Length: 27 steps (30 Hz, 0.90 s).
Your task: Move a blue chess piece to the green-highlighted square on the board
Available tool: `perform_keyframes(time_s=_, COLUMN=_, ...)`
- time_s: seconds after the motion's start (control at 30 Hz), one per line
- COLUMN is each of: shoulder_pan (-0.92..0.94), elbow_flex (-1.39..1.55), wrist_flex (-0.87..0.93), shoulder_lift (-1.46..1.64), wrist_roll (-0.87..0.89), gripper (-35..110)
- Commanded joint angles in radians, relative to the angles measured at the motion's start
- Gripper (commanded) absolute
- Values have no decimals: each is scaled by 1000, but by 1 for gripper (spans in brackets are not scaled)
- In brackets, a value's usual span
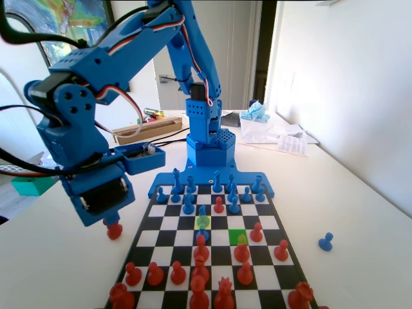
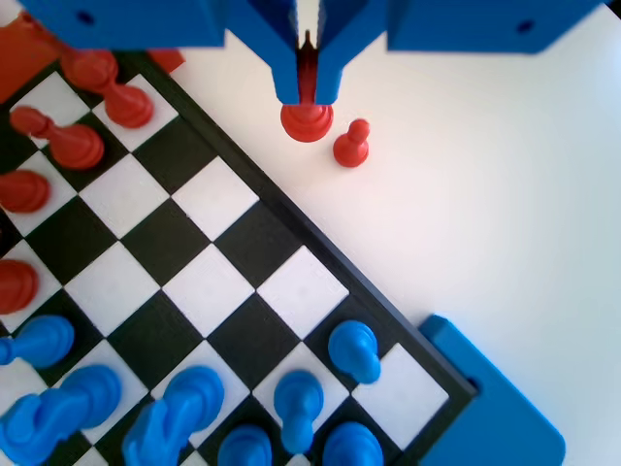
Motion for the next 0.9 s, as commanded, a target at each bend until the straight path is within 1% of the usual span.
perform_keyframes(time_s=0.0, shoulder_pan=2, elbow_flex=-49, wrist_flex=28, shoulder_lift=41, wrist_roll=-14, gripper=1)
perform_keyframes(time_s=0.67, shoulder_pan=-6, elbow_flex=-18, wrist_flex=-124, shoulder_lift=-89, wrist_roll=-38, gripper=1)
perform_keyframes(time_s=0.77, shoulder_pan=-6, elbow_flex=-9, wrist_flex=-133, shoulder_lift=-89, wrist_roll=-38, gripper=3)
perform_keyframes(time_s=0.87, shoulder_pan=-8, elbow_flex=-2, wrist_flex=-135, shoulder_lift=-87, wrist_roll=-54, gripper=11)
